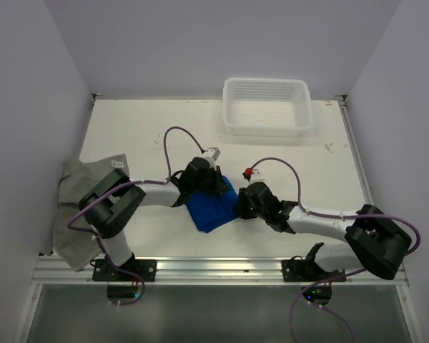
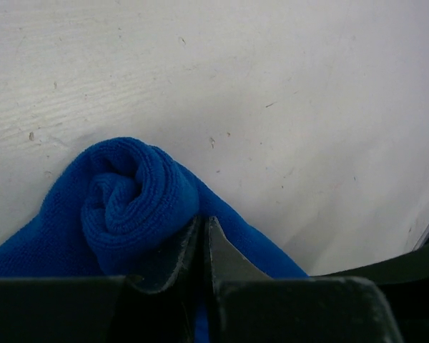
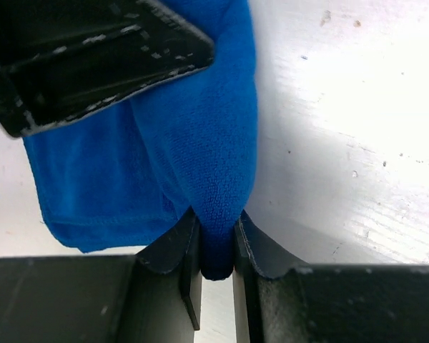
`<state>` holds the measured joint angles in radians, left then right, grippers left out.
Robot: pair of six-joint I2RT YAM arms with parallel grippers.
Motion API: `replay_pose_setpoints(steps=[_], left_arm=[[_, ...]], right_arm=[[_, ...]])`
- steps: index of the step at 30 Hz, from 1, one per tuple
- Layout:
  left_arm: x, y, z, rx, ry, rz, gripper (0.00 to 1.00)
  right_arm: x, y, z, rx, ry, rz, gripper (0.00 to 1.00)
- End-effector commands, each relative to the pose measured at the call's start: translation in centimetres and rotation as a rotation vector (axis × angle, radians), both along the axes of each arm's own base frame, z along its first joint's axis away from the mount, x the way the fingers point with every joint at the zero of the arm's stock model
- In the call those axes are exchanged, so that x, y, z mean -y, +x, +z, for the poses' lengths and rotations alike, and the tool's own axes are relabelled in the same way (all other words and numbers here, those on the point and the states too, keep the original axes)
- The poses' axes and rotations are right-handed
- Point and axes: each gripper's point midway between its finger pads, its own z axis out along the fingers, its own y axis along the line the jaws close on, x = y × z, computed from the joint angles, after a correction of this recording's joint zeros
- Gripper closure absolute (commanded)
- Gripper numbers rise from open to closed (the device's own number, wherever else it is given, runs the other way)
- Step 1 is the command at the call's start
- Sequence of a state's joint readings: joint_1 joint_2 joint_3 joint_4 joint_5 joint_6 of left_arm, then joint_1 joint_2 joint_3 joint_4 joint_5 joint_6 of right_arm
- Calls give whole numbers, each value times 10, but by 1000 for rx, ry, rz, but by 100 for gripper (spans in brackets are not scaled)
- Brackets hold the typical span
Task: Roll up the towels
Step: Roll the towel
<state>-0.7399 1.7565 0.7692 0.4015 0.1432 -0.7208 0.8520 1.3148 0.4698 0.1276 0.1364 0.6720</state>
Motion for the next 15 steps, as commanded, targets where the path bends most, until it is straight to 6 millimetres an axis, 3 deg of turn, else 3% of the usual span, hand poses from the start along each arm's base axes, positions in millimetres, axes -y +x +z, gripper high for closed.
replay_pose_setpoints(steps=[1,9,15], left_arm=[[-12,16,15,25,71,40,90],[-5,42,66,95,29,58,89],[0,39,77,97,-5,38,89]], right_arm=[[6,3,13,121,-174,36,99],[11,4,13,216,-408,-7,100],[4,3,25,317,-562,-20,100]])
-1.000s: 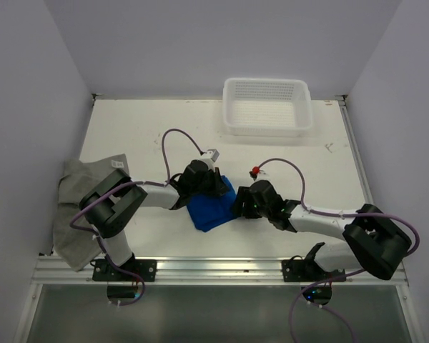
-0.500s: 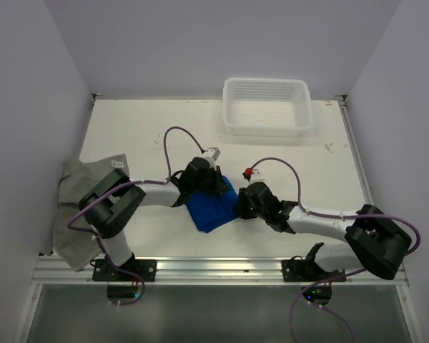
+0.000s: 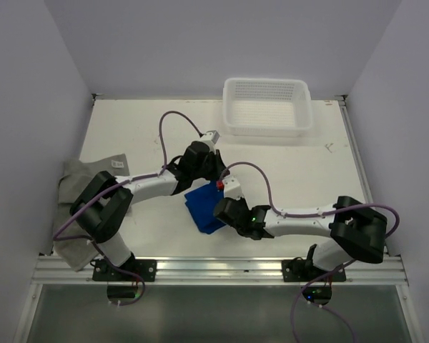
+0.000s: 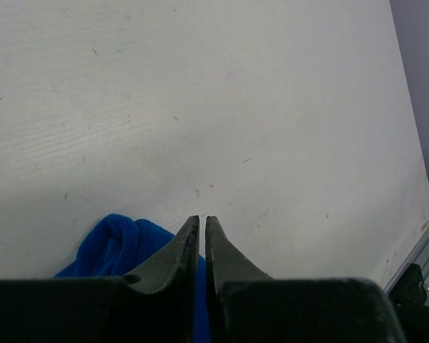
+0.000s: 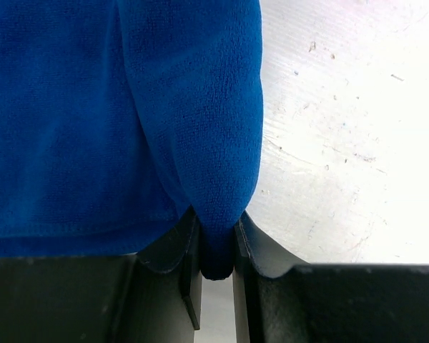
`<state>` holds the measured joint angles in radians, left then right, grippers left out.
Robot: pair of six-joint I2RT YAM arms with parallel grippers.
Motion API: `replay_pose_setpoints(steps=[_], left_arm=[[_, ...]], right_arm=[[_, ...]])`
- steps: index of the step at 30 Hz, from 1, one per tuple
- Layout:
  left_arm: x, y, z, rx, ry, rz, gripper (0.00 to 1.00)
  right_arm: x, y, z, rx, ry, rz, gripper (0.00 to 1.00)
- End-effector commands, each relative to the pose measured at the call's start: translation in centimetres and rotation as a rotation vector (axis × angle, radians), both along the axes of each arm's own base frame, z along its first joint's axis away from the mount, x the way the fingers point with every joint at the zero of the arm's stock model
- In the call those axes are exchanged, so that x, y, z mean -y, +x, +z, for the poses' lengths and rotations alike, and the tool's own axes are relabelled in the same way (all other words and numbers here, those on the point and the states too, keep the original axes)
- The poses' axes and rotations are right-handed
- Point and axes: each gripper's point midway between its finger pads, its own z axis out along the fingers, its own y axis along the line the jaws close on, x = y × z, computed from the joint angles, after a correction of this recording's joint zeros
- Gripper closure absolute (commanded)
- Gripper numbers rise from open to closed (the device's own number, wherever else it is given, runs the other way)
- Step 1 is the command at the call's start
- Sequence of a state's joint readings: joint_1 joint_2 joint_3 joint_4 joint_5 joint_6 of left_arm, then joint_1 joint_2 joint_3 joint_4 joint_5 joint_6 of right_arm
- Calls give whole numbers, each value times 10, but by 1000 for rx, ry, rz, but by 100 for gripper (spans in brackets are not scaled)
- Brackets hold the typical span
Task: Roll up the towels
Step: Roll the towel
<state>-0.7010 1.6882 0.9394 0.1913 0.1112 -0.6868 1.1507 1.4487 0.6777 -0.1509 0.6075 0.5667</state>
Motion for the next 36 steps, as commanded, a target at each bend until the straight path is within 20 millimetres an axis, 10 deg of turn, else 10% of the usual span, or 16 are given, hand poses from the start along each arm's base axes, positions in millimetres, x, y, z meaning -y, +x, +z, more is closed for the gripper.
replay_pose_setpoints(steps=[1,28,36], left_arm=[[3,4,23,40,-23,-12,89],[-47,-56,-90,-150,117,19,90],[-52,-60,-103,-169,133,23,91]], right_arm=[[8,11,17,120,-147,-60,100],[-40,-11,9,151,-323,33,93],[-49,-19,38,95,-135,67,46]])
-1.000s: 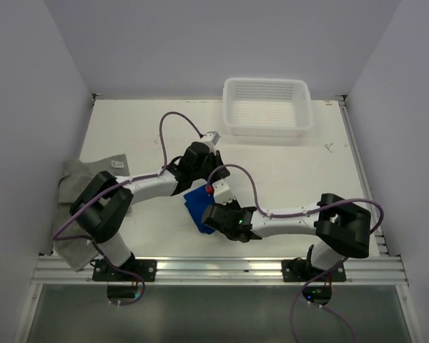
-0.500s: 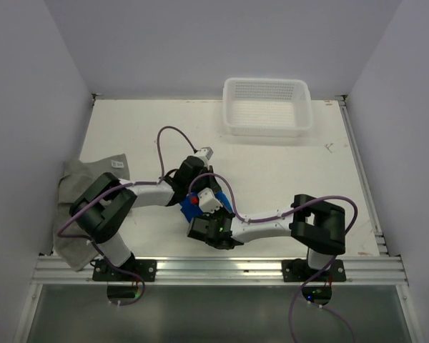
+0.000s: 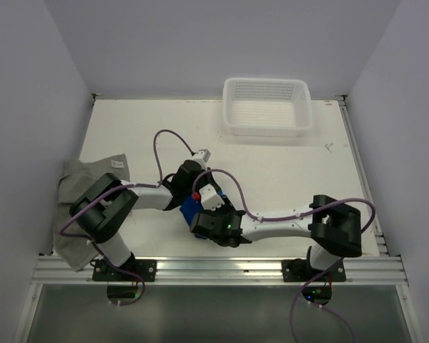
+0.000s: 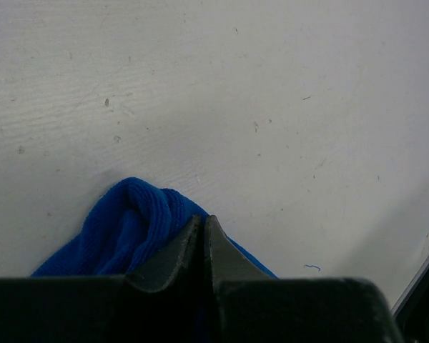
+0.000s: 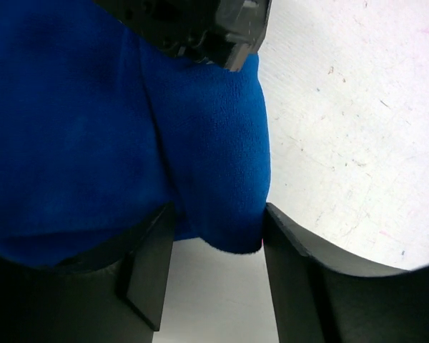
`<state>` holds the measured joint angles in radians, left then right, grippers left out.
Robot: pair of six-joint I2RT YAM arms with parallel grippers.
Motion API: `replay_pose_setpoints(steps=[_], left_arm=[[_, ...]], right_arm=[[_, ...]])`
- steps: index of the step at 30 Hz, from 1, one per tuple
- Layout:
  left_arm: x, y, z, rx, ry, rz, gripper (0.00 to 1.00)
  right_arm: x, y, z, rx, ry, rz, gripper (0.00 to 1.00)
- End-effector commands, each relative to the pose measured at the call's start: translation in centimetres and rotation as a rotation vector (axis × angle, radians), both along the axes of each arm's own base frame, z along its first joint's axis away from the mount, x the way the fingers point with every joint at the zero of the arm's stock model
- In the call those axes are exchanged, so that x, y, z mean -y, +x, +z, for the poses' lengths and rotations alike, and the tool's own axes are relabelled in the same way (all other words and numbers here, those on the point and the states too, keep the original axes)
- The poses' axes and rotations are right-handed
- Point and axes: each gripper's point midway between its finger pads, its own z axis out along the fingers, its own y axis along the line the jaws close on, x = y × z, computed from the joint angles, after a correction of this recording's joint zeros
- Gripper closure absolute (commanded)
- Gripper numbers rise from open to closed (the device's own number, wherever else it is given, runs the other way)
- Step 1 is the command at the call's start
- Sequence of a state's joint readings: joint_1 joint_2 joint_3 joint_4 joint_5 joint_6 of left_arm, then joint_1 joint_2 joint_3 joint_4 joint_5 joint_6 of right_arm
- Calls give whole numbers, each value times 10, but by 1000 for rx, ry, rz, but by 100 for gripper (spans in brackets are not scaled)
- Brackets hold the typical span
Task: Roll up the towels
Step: Roll the towel
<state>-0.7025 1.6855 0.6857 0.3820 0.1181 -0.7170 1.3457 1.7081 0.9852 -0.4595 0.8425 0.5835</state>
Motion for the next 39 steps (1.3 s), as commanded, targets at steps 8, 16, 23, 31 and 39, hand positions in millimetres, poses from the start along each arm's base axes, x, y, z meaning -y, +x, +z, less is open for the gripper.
replay_pose_setpoints(steps=[8,16,23,31,39], left_arm=[[-24,-23,-41,-99,115,11,91],[-26,-24,-43,-104,117,12,91],[-26,-24,-42,-102,116,14,91],[-27,-24,-44,-105,120,21,92],[-23,-16,-33,-82,113,19,92]], right_arm=[[-7,4,56,-154,517,-12,36],[0,22,38,-410,903,-95,35],[-4,15,5,-550,1041,-148,36],[-3,11,-17,-614,1108,-192,62],[8,16,-11,-547,1041,-176,100]])
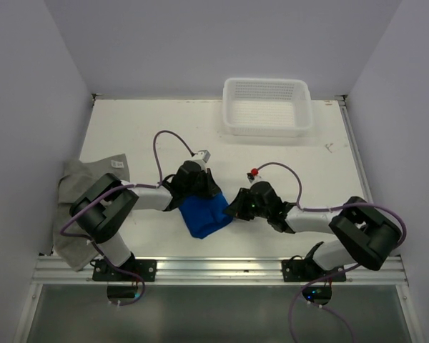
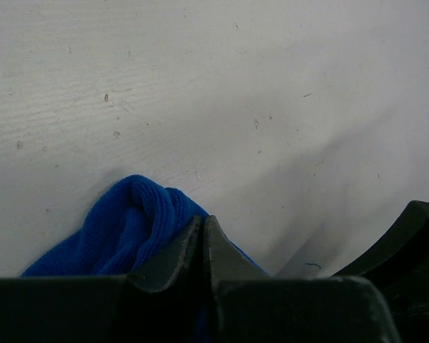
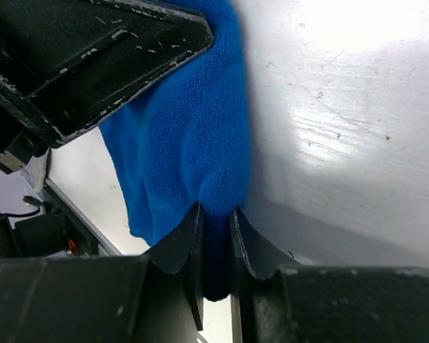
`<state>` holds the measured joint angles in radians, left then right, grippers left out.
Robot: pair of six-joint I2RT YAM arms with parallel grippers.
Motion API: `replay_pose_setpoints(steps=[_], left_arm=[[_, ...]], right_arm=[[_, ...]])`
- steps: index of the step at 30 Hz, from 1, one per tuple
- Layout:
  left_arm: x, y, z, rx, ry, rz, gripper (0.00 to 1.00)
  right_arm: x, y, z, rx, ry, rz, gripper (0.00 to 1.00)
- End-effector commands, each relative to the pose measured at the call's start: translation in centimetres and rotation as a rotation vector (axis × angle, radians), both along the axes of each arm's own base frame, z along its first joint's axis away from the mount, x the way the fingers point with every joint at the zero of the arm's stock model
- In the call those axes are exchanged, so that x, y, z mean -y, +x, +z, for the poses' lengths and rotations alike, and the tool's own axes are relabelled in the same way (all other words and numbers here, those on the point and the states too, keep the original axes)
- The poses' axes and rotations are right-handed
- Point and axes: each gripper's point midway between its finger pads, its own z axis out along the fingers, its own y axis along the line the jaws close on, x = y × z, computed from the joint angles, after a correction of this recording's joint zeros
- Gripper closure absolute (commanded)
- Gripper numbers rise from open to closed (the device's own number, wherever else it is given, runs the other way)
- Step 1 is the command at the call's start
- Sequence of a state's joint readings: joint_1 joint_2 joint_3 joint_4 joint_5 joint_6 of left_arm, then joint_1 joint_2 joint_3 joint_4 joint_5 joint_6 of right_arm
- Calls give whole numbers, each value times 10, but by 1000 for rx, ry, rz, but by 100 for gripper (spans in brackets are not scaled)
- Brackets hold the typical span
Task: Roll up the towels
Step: Roll the towel
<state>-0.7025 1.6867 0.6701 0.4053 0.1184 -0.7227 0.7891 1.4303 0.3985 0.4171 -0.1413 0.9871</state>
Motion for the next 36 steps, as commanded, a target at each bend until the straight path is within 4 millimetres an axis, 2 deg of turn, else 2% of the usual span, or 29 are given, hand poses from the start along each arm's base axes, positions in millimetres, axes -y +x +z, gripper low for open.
replay_pose_setpoints(steps=[1,4,8,11,16,18,20,21,22,24,26,27,30,36], left_arm=[[-22,-12,-27,-76,117,17,92],[-16,1,-6,-38,98,17,91],[-3,23,37,43,61,20,90],[2,33,64,87,38,18,89],[8,35,88,118,1,4,89],[8,33,89,116,-7,-2,89],[8,28,88,110,-18,-12,89],[9,27,90,111,-27,-13,89],[8,25,87,106,-26,-14,89],[7,20,84,94,-34,-21,89],[6,14,81,82,-45,-27,89],[6,12,80,80,-47,-27,89],[4,4,75,68,-55,-34,89],[2,-17,64,41,-66,-50,89]], right_arm=[[12,0,3,39,-76,13,100],[29,5,5,98,-179,-1,100],[48,12,9,195,-304,-10,100],[52,9,12,244,-375,14,100],[50,5,25,382,-541,34,100],[44,-1,28,427,-576,59,100],[47,3,35,485,-651,30,100],[42,-4,32,504,-684,59,100],[46,2,40,540,-742,22,100],[39,-5,37,579,-807,50,100],[32,-9,44,628,-863,42,100],[30,-10,38,635,-907,49,100],[20,-15,45,678,-949,27,100],[0,-25,37,711,-1017,54,100]])
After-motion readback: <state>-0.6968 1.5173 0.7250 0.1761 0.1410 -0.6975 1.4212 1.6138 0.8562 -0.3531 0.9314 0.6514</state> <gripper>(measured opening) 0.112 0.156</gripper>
